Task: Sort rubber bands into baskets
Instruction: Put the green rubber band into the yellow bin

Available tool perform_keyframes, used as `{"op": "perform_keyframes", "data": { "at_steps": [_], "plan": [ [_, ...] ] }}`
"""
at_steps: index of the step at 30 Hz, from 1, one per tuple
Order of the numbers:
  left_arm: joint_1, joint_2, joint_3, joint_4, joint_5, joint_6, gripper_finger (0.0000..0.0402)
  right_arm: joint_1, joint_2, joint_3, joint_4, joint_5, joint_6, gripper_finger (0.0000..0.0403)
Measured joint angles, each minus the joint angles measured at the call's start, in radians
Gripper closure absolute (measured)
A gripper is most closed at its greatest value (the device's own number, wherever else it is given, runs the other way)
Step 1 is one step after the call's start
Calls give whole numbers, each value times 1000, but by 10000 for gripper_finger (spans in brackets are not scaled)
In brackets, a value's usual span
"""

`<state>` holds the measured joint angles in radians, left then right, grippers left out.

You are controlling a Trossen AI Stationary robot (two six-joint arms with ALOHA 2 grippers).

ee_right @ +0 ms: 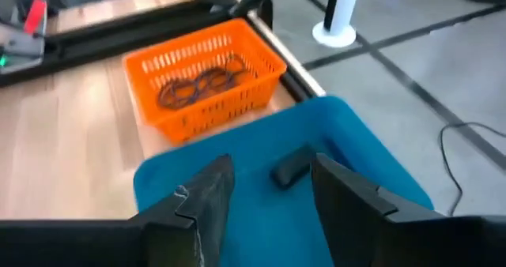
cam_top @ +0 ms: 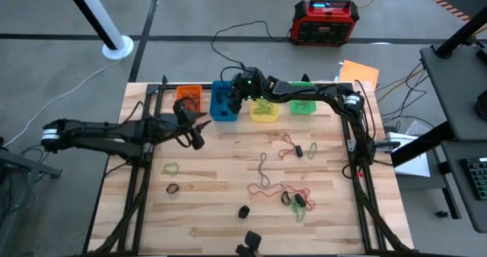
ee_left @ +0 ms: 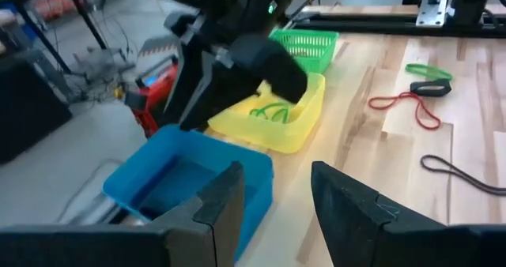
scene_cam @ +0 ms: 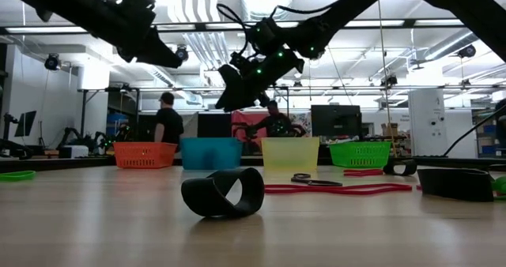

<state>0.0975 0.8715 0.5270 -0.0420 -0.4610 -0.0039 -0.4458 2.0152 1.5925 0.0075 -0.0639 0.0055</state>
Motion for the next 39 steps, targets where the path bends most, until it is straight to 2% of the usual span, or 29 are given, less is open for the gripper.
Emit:
{"op": "perform_keyframes", "data": {
  "at_steps": [5,9,13,18,23,30,33,39],
  "plan": [
    [0,9,63,-209,22,-137,269,11,-73,0,-158,-46,-43,234],
    [0,23,171,-505,150,-283,269,34,-144,-12,-322,-49,-95,239],
    [-5,53,286,-821,301,-496,269,57,-230,-33,-454,-49,-122,246],
    [-42,88,335,-1059,346,-741,269,80,-355,-100,-572,-49,-128,251],
    [-79,132,288,-1081,357,-912,269,84,-509,-227,-564,-49,-82,252],
    [-144,212,160,-1002,470,-1074,269,97,-682,-467,-352,-49,25,242],
    [-190,242,116,-958,504,-1145,269,108,-731,-555,-269,-49,54,238],
    [-288,299,58,-883,503,-1269,269,115,-768,-656,-153,-49,86,234]
  ]
}}
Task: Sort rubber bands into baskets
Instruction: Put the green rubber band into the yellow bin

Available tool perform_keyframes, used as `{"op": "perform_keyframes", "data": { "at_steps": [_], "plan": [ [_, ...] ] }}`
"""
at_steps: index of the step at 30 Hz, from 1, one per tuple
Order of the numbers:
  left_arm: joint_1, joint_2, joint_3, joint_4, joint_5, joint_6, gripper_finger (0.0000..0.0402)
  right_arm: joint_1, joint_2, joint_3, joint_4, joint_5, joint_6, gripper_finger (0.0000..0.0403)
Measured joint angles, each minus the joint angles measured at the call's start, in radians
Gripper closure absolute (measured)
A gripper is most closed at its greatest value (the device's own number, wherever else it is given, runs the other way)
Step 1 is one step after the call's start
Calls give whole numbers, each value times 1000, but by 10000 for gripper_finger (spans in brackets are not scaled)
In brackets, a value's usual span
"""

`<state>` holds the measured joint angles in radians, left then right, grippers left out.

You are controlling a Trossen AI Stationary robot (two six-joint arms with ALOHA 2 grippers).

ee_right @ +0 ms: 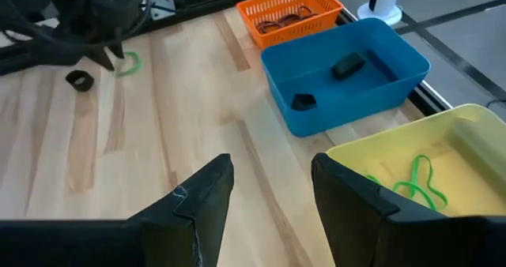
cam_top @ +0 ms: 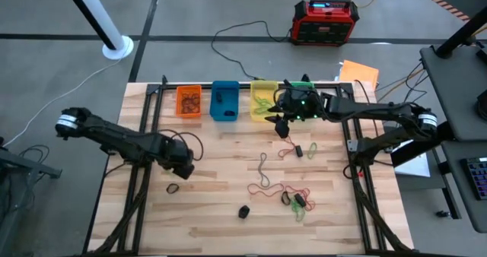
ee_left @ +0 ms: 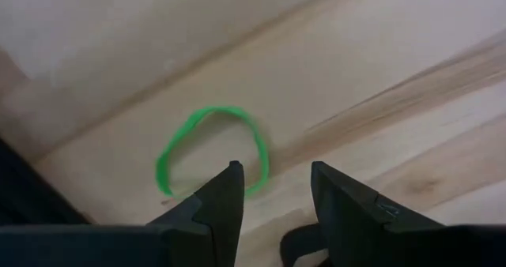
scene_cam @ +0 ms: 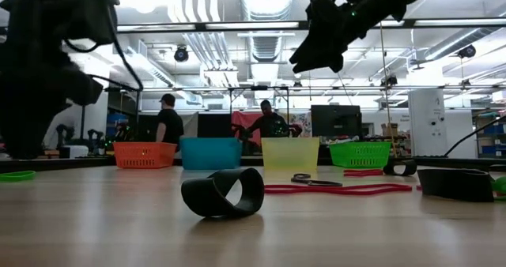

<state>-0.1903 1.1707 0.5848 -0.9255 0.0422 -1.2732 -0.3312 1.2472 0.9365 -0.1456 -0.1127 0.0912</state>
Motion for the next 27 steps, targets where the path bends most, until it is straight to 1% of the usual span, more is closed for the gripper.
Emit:
{"op": "perform_keyframes", "data": {
  "at_steps": [5,11,13,15,19,20,24,27],
  "plan": [
    [-24,58,-30,53,-36,-26,269,3,10,-7,12,0,-2,233],
    [-24,145,-36,115,-52,-1,277,6,16,-1,12,0,-5,233],
    [-25,174,-34,118,-51,9,290,6,16,-1,9,0,-10,234],
    [-25,194,-31,123,-50,16,312,6,16,-1,10,0,-10,233],
    [-26,206,-31,139,-48,34,381,6,16,-1,10,0,-14,232],
    [-26,203,-31,141,-48,35,391,6,16,-1,12,0,-14,232],
    [-31,177,-19,143,-62,73,398,6,16,-2,14,0,-24,237],
    [-31,143,21,143,-122,133,401,6,16,-3,15,0,-27,241]
  ]
}}
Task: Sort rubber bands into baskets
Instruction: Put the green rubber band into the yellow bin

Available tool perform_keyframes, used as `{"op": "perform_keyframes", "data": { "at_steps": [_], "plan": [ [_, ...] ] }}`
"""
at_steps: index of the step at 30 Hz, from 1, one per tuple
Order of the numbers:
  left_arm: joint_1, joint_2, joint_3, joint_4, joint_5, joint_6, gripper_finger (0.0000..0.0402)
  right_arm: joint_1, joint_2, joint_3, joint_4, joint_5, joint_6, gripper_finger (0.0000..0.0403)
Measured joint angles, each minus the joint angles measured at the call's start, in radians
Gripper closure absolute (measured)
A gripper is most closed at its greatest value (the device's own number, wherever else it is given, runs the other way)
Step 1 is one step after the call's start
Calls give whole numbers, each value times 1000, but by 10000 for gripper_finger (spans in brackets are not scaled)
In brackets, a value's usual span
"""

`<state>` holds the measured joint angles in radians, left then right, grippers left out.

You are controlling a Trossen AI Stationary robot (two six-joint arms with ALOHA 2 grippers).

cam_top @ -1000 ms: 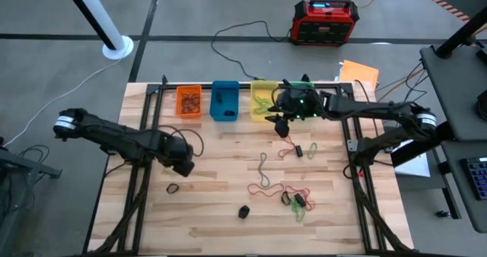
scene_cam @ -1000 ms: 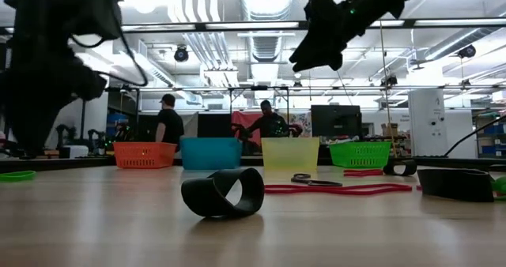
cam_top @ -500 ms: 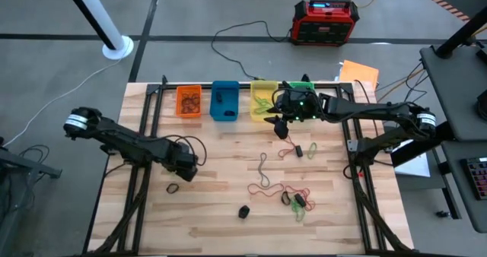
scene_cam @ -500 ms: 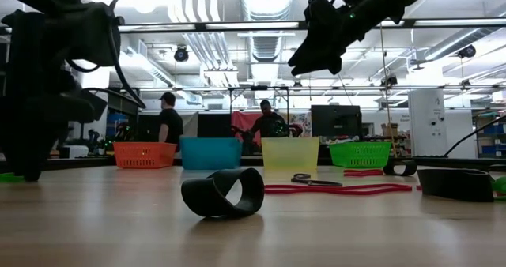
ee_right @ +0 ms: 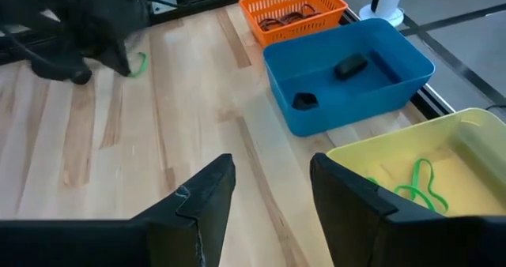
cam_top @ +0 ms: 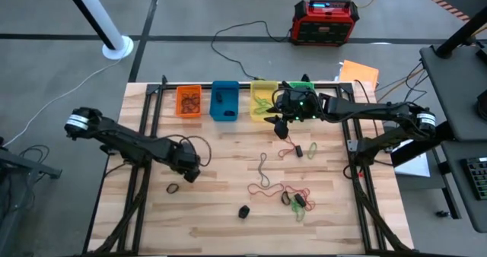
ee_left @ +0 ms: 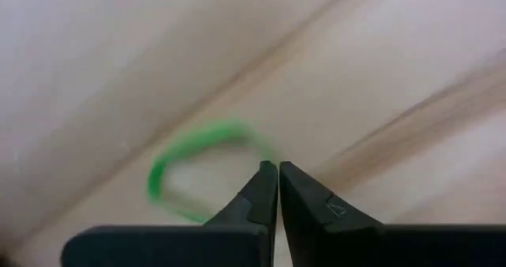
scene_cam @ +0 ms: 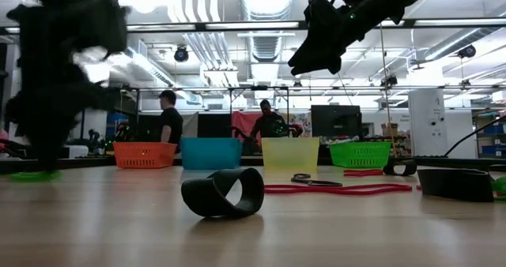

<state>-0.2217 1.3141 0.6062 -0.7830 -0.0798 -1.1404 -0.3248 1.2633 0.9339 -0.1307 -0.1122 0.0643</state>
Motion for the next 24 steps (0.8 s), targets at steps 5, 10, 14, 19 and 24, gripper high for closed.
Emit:
{"op": "perform_keyframes", "data": {
  "at_steps": [5,10,14,19,24],
  "plan": [
    [0,-78,105,14,-70,146,402,13,0,-3,3,2,-14,248],
    [0,-137,171,-6,-110,203,401,37,0,-12,3,1,-16,252],
    [0,-141,152,-72,-86,87,401,52,0,-24,2,1,-16,250],
    [-2,-92,84,-86,-15,-13,381,55,0,-44,16,0,-13,248],
    [-2,-19,52,-81,10,-17,326,55,0,-61,19,1,-6,253]
  ]
}}
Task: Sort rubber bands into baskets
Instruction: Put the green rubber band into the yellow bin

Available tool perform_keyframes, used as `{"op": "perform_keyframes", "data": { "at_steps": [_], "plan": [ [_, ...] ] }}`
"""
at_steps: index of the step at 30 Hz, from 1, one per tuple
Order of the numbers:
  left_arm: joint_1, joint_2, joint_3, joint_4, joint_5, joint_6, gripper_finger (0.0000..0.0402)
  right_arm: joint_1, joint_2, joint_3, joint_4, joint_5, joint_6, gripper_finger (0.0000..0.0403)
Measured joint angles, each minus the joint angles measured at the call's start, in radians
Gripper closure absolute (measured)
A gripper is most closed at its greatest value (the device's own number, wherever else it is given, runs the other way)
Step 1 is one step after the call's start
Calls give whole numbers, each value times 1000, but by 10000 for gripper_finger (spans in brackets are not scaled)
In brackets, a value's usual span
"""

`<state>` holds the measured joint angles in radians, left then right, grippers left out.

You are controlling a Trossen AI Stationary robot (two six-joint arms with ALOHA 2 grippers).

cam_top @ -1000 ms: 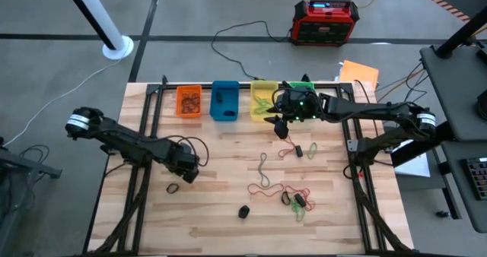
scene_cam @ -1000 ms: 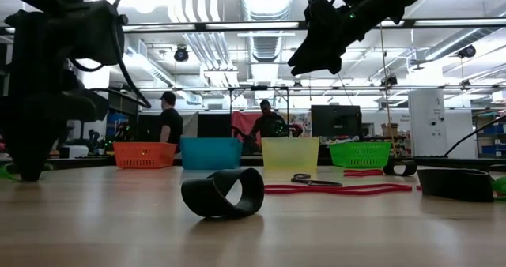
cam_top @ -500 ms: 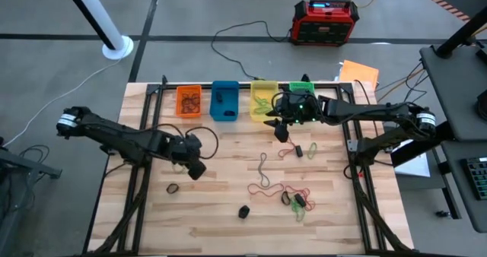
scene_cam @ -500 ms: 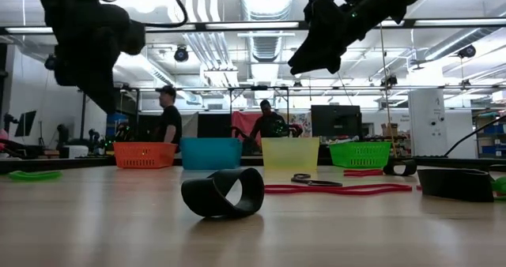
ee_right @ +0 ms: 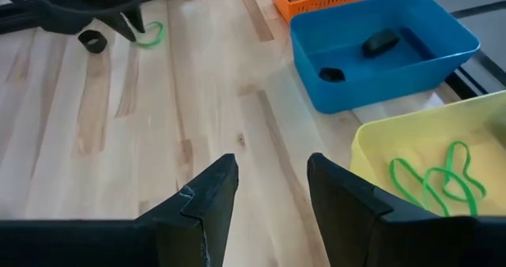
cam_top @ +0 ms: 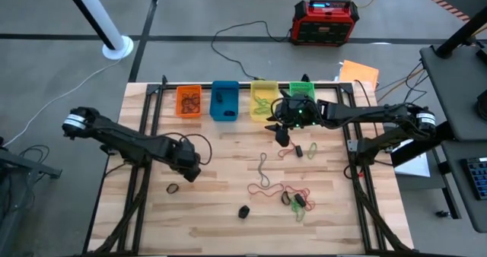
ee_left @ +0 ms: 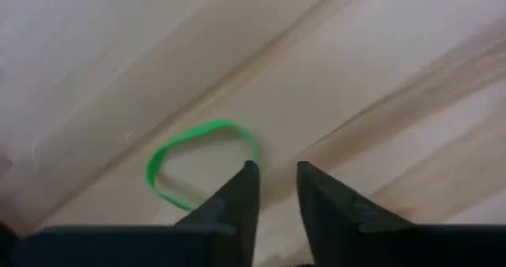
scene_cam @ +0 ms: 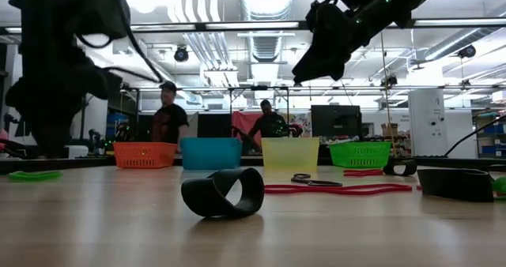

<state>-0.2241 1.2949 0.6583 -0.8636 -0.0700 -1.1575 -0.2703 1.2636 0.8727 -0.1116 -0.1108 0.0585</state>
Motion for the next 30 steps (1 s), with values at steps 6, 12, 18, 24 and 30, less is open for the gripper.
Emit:
{"op": "perform_keyframes", "data": {
  "at_steps": [6,12,18,24,30],
  "plan": [
    [0,93,-26,23,0,-2,261,0,1,-17,27,0,6,254],
    [0,162,-28,47,0,40,263,0,1,-17,49,2,0,253],
    [0,177,-26,76,5,72,365,0,1,-17,51,6,-7,251],
    [-2,101,-37,78,-23,91,398,0,1,-18,51,6,-15,260],
    [-2,-33,-36,87,-95,115,401,0,1,-23,55,6,-16,264]
  ]
}}
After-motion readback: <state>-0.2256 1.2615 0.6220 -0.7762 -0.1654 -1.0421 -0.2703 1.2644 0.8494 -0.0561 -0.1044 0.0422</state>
